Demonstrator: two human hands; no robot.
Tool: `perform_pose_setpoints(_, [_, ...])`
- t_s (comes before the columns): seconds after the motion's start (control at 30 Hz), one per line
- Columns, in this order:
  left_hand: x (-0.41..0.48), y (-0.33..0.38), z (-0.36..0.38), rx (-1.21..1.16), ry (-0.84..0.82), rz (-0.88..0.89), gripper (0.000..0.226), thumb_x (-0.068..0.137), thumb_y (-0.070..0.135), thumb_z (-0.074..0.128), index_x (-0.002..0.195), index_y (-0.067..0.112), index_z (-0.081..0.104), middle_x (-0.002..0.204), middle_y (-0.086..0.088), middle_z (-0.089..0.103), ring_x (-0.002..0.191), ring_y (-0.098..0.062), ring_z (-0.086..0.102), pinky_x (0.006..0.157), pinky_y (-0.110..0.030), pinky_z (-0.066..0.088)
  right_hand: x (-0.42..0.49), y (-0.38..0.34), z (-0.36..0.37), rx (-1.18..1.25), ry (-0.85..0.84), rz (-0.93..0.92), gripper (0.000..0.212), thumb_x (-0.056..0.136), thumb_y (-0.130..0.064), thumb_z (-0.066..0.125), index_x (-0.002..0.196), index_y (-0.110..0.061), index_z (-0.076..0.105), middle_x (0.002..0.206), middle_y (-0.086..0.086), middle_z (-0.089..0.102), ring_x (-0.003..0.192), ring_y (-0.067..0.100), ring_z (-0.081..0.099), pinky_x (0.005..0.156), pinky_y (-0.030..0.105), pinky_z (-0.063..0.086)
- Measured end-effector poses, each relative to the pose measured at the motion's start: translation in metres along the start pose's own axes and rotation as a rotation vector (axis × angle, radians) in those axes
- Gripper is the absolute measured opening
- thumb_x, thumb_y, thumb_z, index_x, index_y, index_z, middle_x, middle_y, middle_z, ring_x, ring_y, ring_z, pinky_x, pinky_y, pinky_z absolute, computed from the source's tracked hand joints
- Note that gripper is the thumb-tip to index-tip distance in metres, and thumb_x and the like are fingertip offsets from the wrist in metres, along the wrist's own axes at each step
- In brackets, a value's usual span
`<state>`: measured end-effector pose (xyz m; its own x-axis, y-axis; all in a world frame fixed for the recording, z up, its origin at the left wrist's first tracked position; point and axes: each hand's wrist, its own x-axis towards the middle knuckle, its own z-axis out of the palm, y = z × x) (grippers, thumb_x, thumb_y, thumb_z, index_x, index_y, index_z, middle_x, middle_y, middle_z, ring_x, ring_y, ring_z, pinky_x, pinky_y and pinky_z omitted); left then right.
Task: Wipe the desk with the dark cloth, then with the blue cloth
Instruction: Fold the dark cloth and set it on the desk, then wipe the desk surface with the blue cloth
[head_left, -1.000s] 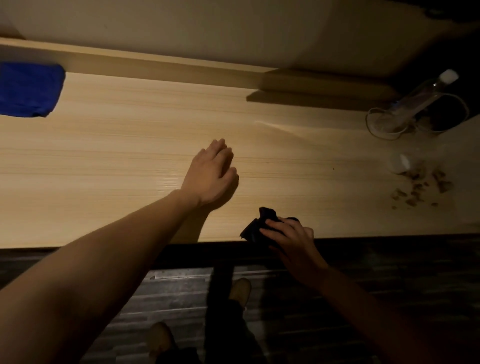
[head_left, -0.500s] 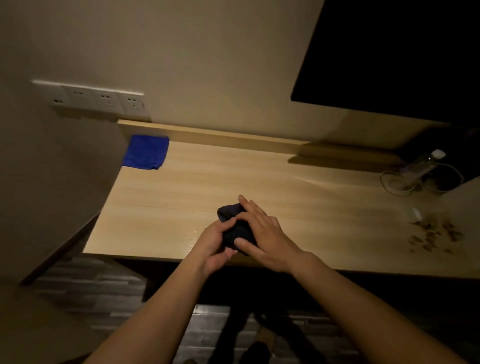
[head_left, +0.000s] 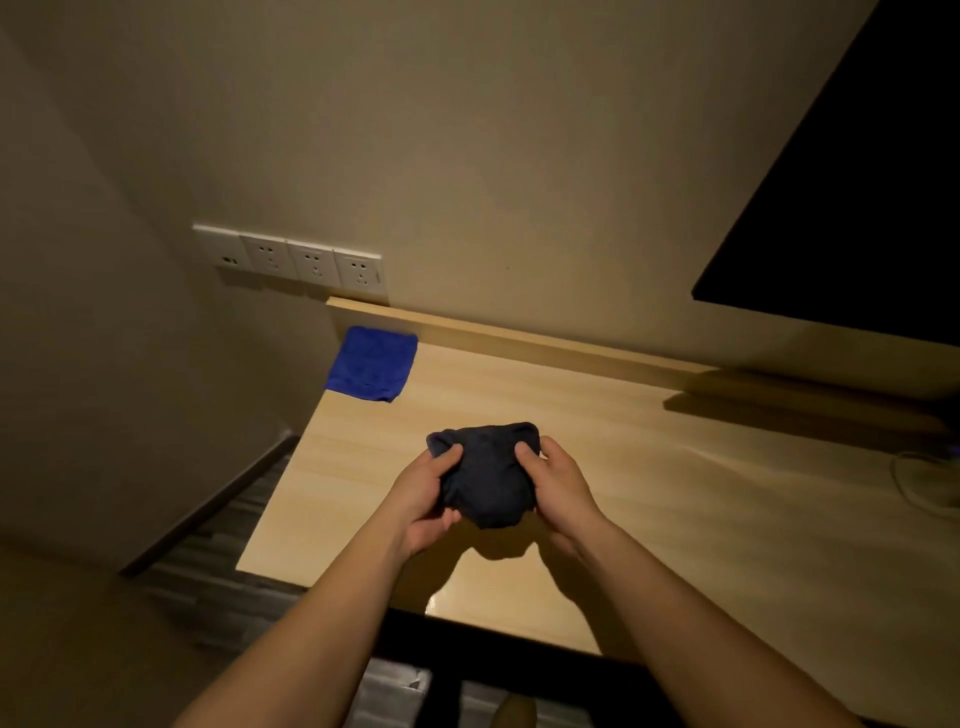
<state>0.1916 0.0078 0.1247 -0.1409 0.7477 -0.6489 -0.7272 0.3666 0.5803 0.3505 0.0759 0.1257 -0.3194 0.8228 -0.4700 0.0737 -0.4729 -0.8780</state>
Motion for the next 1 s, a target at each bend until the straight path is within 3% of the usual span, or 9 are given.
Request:
perform_pose_setpoints(0.13, [0.044,0.028,-0.004,0.145,0.012,0.040,0.033,0.102,0.010,0.066,0.135,0.014,0.066,0.124,-0.017,0.077,0.116,-0.037,0.073,0.082,-0.042,0.061,0.054,-0.005,0.011,-0.176,0.058,-0.064,0.018,0.111,-0.033,0.049,0.124,-0.025,0.058,0.119,-0.001,0.070,0.103,0.015,0.069,0.081,0.031,0.061])
perform_pose_setpoints(0.3, [0.111,0.088,-0.005,0.343,-0.011,0.197,0.039,0.099,0.004,0.067,0.136,0.015,0.065,0.128,-0.015,0.075,0.120,-0.036,0.071,0.104,-0.055,0.057,0.123,-0.031,0.037,-0.214,0.136,-0.099,0.019,0.111,-0.039,0.045,0.121,-0.025,0.053,0.121,0.002,0.068,0.102,0.017,0.067,0.094,0.045,0.060])
perform_pose_setpoints(0.37, [0.138,0.113,-0.008,0.396,0.011,0.269,0.044,0.098,0.009,0.070,0.140,0.020,0.064,0.130,-0.012,0.074,0.122,-0.034,0.069,0.107,-0.059,0.054,0.155,-0.043,0.050,-0.194,0.151,-0.041,0.024,0.111,-0.045,0.041,0.124,-0.025,0.047,0.124,0.003,0.066,0.101,0.021,0.067,0.089,0.045,0.061])
perform_pose_setpoints(0.43, [0.161,0.132,-0.019,0.529,0.107,0.318,0.056,0.101,0.018,0.070,0.154,0.025,0.051,0.144,-0.010,0.064,0.128,-0.033,0.063,0.110,-0.054,0.053,0.181,-0.047,0.058,-0.268,0.132,0.081,0.043,0.109,-0.055,0.034,0.136,-0.022,0.040,0.122,0.006,0.065,0.097,0.028,0.072,0.072,0.039,0.061])
perform_pose_setpoints(0.5, [0.176,0.141,-0.042,0.843,0.258,0.334,0.069,0.104,0.029,0.067,0.165,0.024,0.033,0.159,-0.011,0.046,0.141,-0.036,0.050,0.115,-0.048,0.046,0.192,-0.032,0.054,-0.502,0.150,0.101,0.056,0.110,-0.054,0.032,0.153,-0.018,0.030,0.133,0.012,0.063,0.111,0.034,0.069,0.081,0.039,0.058])
perform_pose_setpoints(0.57, [0.185,0.145,-0.072,1.211,0.377,0.394,0.069,0.106,0.034,0.062,0.166,0.019,0.030,0.165,-0.016,0.036,0.148,-0.040,0.039,0.118,-0.051,0.037,0.186,-0.003,0.042,-0.839,0.201,-0.022,0.057,0.110,-0.048,0.036,0.157,-0.015,0.033,0.151,0.013,0.052,0.133,0.033,0.054,0.104,0.040,0.045])
perform_pose_setpoints(0.67, [0.195,0.156,-0.108,1.535,0.360,0.545,0.061,0.109,0.036,0.053,0.164,0.019,0.035,0.169,-0.015,0.031,0.154,-0.037,0.031,0.123,-0.053,0.029,0.153,0.046,0.038,-1.248,0.203,-0.186,0.058,0.106,-0.055,0.038,0.158,-0.028,0.036,0.162,0.004,0.040,0.147,0.027,0.034,0.114,0.047,0.032])
perform_pose_setpoints(0.8, [0.224,0.180,-0.134,1.839,0.210,0.658,0.060,0.111,0.048,0.041,0.166,0.028,0.030,0.176,-0.010,0.018,0.162,-0.034,0.012,0.130,-0.053,0.013,0.133,0.087,0.056,-1.500,0.150,-0.084,0.082,0.093,-0.085,0.018,0.163,-0.046,0.000,0.173,-0.002,-0.017,0.158,0.024,-0.023,0.123,0.058,-0.005])
perform_pose_setpoints(1.0, [0.267,0.175,-0.152,2.042,0.065,0.731,0.078,0.104,0.073,0.017,0.170,0.032,0.014,0.178,-0.003,0.012,0.164,-0.029,-0.007,0.130,-0.056,0.002,0.137,0.101,0.062,-1.589,0.293,-0.138,0.087,0.088,-0.089,0.012,0.163,-0.047,0.001,0.174,-0.004,-0.015,0.158,0.021,-0.022,0.125,0.058,-0.003])
